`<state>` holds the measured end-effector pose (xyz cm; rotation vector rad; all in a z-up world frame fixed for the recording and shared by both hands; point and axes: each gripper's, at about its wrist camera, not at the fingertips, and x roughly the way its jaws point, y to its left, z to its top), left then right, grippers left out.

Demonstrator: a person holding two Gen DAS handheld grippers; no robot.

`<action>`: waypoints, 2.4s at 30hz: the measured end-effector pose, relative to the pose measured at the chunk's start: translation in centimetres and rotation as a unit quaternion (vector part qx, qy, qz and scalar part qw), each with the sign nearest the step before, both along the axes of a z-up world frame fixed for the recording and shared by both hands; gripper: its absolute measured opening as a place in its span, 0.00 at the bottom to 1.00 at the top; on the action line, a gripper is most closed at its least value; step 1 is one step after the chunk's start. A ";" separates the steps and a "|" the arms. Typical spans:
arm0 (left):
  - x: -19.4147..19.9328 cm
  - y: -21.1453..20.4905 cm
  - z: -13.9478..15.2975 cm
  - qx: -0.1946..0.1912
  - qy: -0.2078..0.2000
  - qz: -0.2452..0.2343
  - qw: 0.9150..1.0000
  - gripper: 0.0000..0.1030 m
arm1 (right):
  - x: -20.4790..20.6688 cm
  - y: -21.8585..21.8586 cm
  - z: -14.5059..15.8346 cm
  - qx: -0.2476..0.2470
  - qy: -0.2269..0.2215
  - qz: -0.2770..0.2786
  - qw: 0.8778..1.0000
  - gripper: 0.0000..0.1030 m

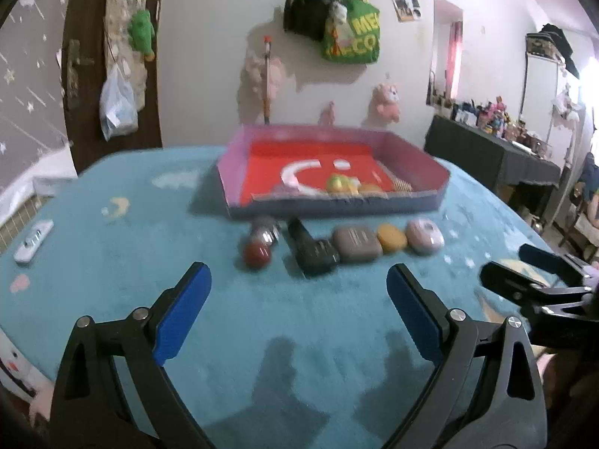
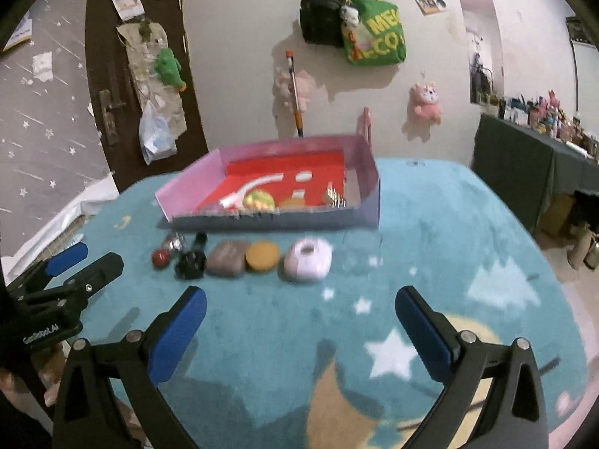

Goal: Organize rigid objects
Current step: 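Withdraw both tools from the box back over the table, then grasp the silver-capped dark jar with the left tool while the right grasps the clear glass cup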

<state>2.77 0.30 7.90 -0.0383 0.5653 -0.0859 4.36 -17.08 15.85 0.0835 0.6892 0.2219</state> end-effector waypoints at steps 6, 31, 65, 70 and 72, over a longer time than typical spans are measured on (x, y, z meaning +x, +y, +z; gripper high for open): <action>-0.5 -0.2 -1.3 0.000 0.008 0.002 1.000 0.93 | -0.9 0.0 -2.1 -0.007 -0.004 -0.026 1.000 1.00; 1.4 0.5 -3.7 -0.015 0.070 0.013 0.997 0.93 | -0.1 -0.6 -4.1 -0.010 0.032 -0.030 0.999 1.00; 13.3 4.0 -2.5 0.032 0.163 0.031 0.986 0.72 | 11.2 -4.2 -2.0 -0.049 0.098 -0.050 0.993 0.86; 14.1 4.0 -3.3 0.020 0.181 0.014 0.983 0.61 | 12.1 -4.1 -2.5 -0.045 0.109 -0.044 0.992 0.80; 14.4 3.9 -3.5 0.015 0.185 0.007 0.983 0.57 | 12.4 -4.0 -2.7 -0.045 0.112 -0.042 0.992 0.75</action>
